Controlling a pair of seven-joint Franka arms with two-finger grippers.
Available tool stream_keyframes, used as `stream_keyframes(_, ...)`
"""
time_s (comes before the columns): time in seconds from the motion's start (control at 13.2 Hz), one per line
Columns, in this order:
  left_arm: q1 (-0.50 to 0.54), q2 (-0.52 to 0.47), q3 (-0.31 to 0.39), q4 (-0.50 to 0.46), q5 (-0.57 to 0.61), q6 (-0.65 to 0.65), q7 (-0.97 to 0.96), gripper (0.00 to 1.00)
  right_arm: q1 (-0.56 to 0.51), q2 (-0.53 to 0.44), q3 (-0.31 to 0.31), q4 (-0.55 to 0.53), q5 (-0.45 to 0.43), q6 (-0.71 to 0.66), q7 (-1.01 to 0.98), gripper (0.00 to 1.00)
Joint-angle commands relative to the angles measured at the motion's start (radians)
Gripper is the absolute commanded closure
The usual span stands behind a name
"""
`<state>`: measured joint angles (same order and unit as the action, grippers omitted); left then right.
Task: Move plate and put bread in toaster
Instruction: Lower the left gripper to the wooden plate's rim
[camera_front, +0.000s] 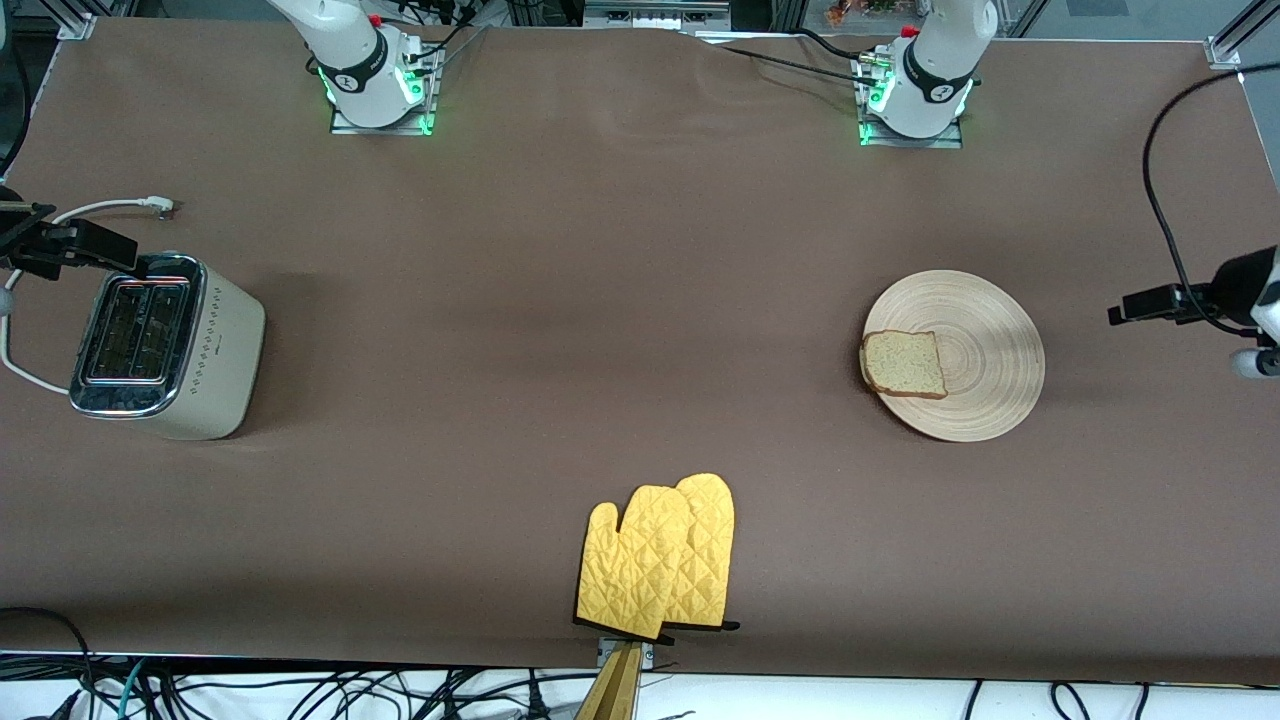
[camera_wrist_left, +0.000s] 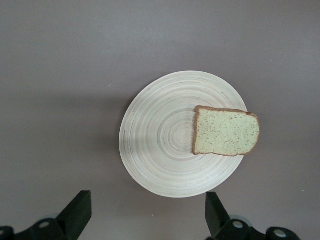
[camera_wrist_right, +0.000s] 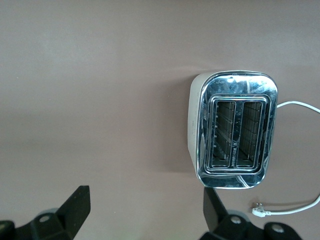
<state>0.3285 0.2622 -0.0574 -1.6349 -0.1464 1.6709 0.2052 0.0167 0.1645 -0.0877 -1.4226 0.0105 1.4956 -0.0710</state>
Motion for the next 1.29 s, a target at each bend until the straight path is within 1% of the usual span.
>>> stream_keyframes(0.0, 0.064, 0.083, -0.012, 0.001, -0.097, 0.021, 0.092, 0.0, -0.011, 0.007, 0.009, 0.021, -0.007, -0.005, 0.0, 0.0)
stream_keyframes(0.23, 0.179, 0.187, -0.051, 0.007, -0.179, 0.038, 0.185, 0.0, -0.011, 0.009, 0.009, 0.021, -0.006, -0.005, 0.002, 0.0)
stream_keyframes(0.38, 0.23, 0.273, -0.056, 0.01, -0.228, 0.041, 0.265, 0.0, -0.011, 0.009, 0.009, 0.021, -0.006, -0.005, 0.002, 0.0)
stream_keyframes(0.53, 0.323, 0.359, -0.122, 0.01, -0.274, 0.055, 0.312, 0.0, -0.011, 0.009, 0.008, 0.021, -0.006, -0.005, 0.002, 0.0)
stream_keyframes(0.61, 0.354, 0.383, -0.149, 0.01, -0.274, 0.067, 0.327, 0.0, -0.012, 0.009, 0.008, 0.021, -0.006, -0.005, 0.002, 0.0)
stream_keyframes(0.68, 0.357, 0.4, -0.154, 0.015, -0.279, 0.066, 0.341, 0.0, -0.012, 0.009, 0.008, 0.021, -0.006, -0.005, 0.002, 0.0)
stream_keyframes(0.83, 0.369, 0.445, -0.156, 0.02, -0.335, 0.062, 0.41, 0.0, -0.012, 0.009, 0.008, 0.021, -0.006, -0.005, 0.002, 0.0)
stream_keyframes(1.06, 0.377, 0.488, -0.156, 0.02, -0.357, 0.059, 0.43, 0.0, -0.012, 0.009, 0.006, 0.021, -0.004, -0.005, 0.002, 0.0)
stream_keyframes(1.21, 0.388, 0.526, -0.159, 0.021, -0.38, 0.052, 0.494, 0.0, -0.012, 0.009, 0.006, 0.021, -0.006, -0.005, 0.002, 0.0)
